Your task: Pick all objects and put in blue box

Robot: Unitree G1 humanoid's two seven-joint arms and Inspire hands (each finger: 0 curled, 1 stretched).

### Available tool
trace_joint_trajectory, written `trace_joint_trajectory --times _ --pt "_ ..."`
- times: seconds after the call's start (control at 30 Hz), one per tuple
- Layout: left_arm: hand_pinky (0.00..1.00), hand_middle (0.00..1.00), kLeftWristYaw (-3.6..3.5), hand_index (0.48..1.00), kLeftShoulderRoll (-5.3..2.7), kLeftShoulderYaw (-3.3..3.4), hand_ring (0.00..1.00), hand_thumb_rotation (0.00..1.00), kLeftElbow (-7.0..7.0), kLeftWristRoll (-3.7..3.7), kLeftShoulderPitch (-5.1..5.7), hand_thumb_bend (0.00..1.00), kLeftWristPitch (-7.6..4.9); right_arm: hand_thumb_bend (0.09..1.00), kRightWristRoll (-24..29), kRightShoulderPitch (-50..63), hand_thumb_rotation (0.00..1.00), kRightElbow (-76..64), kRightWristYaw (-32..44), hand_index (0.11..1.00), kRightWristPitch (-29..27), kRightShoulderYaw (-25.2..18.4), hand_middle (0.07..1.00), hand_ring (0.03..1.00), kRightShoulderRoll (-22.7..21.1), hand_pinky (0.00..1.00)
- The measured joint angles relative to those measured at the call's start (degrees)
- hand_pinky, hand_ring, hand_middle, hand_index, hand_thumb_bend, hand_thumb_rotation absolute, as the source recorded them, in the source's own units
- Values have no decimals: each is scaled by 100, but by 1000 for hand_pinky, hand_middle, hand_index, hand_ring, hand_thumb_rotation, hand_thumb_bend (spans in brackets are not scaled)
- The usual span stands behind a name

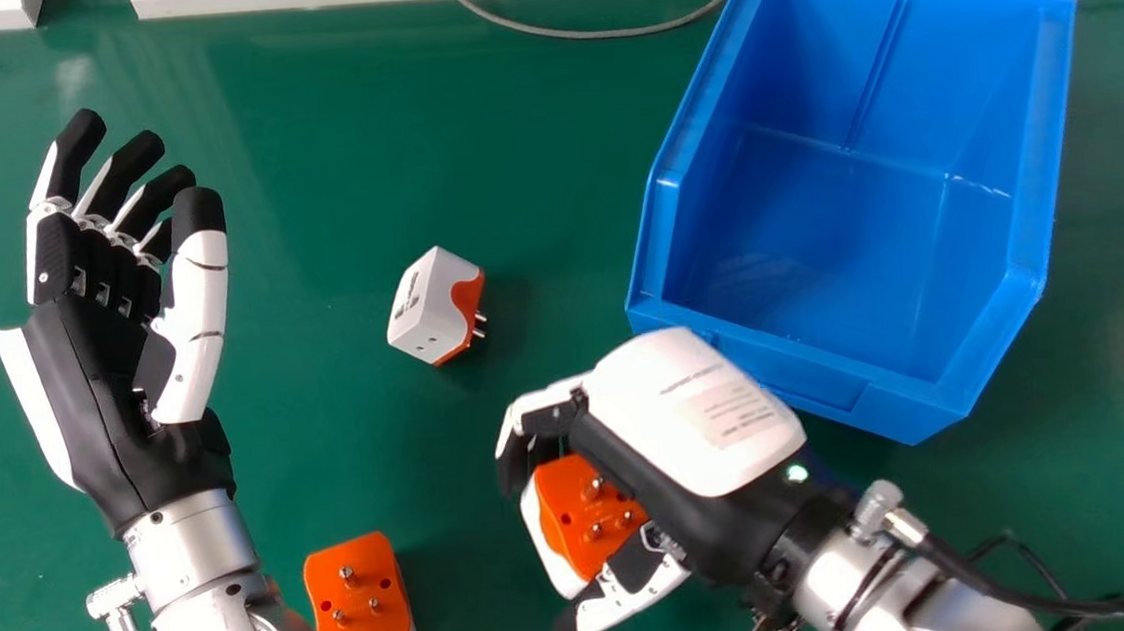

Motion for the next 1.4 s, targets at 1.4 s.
trace_joint_trajectory --times 1.4 --pt "645 755 27 800 0 -10 701 413 158 23 -76 657 3 498 257 406 0 -671 -995 472 -1093 -1793 503 450 5 336"
